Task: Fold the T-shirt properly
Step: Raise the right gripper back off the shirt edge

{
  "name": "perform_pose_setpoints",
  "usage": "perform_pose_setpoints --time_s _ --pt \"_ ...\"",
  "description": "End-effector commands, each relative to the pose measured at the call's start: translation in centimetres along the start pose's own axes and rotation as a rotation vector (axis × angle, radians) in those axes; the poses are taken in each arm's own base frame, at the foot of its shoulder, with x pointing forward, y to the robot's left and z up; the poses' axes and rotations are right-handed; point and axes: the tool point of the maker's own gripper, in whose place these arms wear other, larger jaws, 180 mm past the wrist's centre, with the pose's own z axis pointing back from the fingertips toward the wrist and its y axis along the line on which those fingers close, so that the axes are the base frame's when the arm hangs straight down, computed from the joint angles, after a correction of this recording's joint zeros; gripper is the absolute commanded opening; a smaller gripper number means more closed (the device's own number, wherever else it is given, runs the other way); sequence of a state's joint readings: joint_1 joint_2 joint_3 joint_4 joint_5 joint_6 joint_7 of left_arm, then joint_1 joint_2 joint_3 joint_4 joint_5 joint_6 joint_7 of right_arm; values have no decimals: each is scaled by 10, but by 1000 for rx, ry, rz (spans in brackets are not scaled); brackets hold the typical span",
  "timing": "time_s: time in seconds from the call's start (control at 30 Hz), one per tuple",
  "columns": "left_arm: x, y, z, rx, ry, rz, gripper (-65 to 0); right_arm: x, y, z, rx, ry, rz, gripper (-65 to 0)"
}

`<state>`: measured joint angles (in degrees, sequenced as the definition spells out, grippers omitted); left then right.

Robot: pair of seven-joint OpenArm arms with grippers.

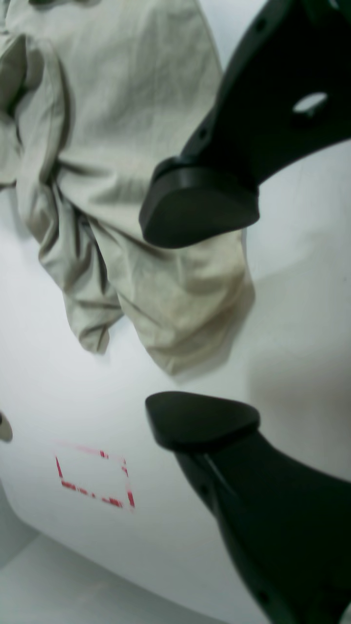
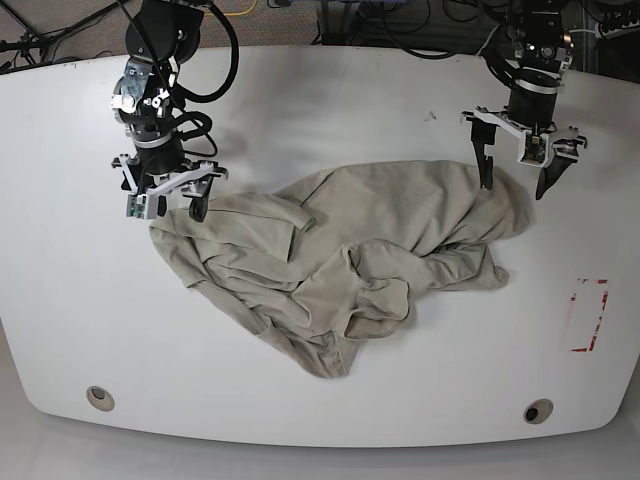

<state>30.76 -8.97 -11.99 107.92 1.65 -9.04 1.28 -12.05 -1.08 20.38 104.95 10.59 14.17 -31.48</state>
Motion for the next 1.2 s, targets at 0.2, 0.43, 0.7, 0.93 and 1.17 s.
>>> perform_pose_setpoints --time_s 0.2,0.43,0.7,0.93,1.17 --pt "9 9 3 19 -33 17 -184 14 -13 9 15 -70 -152 -269" --pt "8 10 4 21 -24 27 -187 10 -11 12 35 -69 -186 -268" --pt "6 12 5 26 -18 40 -185 7 -6 11 37 -56 -161 -267" --pt "7 13 4 29 -20 21 -185 0 -4 10 37 -25 -154 -269" --pt "8 12 4 27 -23 19 -184 -17 -9 11 25 23 -168 -271"
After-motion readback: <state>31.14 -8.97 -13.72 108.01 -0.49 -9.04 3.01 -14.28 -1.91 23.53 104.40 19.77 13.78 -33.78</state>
